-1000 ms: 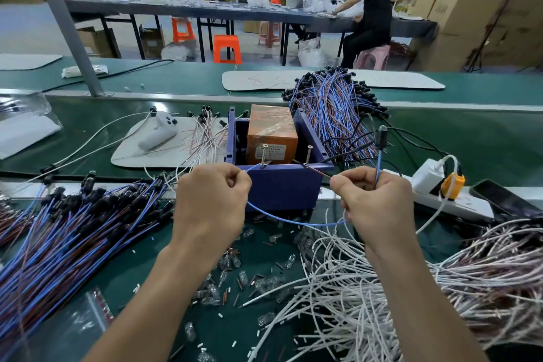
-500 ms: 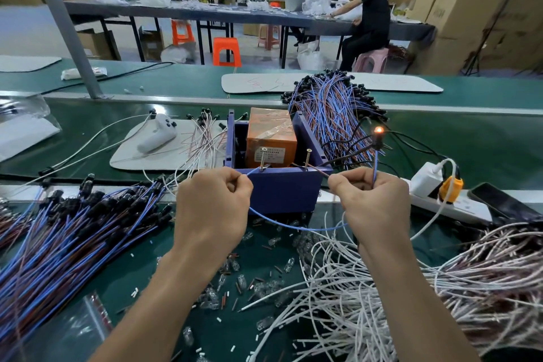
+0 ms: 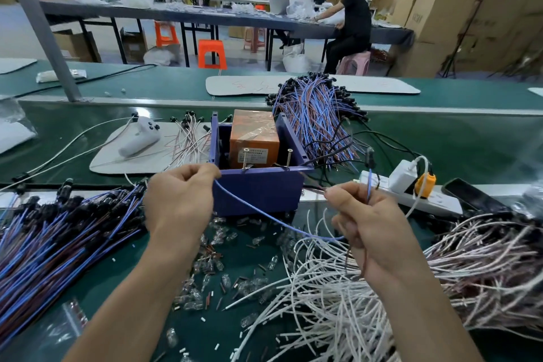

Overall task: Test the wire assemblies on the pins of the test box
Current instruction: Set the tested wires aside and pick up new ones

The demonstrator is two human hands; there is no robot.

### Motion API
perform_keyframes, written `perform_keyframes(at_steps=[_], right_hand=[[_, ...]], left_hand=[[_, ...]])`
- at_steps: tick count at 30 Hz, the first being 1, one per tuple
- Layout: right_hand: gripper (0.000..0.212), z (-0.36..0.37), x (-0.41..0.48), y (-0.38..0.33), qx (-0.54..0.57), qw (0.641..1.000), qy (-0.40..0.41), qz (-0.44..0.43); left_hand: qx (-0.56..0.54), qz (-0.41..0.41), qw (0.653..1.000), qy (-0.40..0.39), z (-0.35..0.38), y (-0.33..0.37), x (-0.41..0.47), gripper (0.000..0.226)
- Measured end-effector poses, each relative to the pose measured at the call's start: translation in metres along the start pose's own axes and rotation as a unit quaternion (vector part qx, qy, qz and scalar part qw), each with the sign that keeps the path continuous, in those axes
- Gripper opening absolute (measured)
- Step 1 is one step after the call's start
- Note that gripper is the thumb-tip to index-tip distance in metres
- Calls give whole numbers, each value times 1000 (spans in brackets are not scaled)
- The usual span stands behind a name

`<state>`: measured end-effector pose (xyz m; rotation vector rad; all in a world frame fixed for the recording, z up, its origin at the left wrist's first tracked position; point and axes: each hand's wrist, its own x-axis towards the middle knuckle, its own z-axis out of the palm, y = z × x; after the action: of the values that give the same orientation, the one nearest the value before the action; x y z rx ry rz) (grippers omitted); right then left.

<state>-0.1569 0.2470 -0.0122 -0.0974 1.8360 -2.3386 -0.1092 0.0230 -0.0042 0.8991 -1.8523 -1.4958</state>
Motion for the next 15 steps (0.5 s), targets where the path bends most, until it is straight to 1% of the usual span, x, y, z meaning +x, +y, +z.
perform_keyframes(at_steps=[2, 3, 5, 7, 8, 9, 10, 11, 12, 13, 14, 15], right_hand=[[16, -6, -7, -1, 41, 999, -3, 23], [16, -7, -11, -1, 40, 999, -5, 24], [19, -6, -17, -3, 30, 999, -14, 16], [27, -3, -22, -5, 0, 1000, -20, -1], [30, -1, -25, -6, -25, 999, -18, -16], [33, 1, -27, -6, -54, 998, -14, -32], [33, 4, -29, -7, -81, 996, -15, -47], [30, 7, -32, -7, -95, 994, -23, -57], [24, 11, -36, -8, -91, 993, -41, -62], [18, 14, -39, -9, -67, 994, -61, -57], [15, 16, -42, -10, -30, 996, -72, -42], [16, 17, -44, -9, 7, 997, -67, -22]], left_hand=[[144, 44, 988, 32, -7, 2, 3, 21], [224, 71, 971, 39, -10, 5, 4, 31], [349, 109, 930, 19, -14, 15, 0, 46], [415, 121, 901, -31, -18, 30, -14, 58], [408, 143, 899, -63, -19, 36, -22, 59], [361, 179, 910, -99, -20, 41, -32, 52], [283, 206, 926, -144, -21, 48, -45, 43], [207, 224, 933, -192, -21, 54, -59, 33], [168, 241, 925, -240, -19, 58, -69, 22], [164, 257, 911, -276, -16, 60, -76, 19], [170, 266, 902, -296, -13, 58, -81, 22], [178, 265, 897, -307, -10, 56, -82, 22]])
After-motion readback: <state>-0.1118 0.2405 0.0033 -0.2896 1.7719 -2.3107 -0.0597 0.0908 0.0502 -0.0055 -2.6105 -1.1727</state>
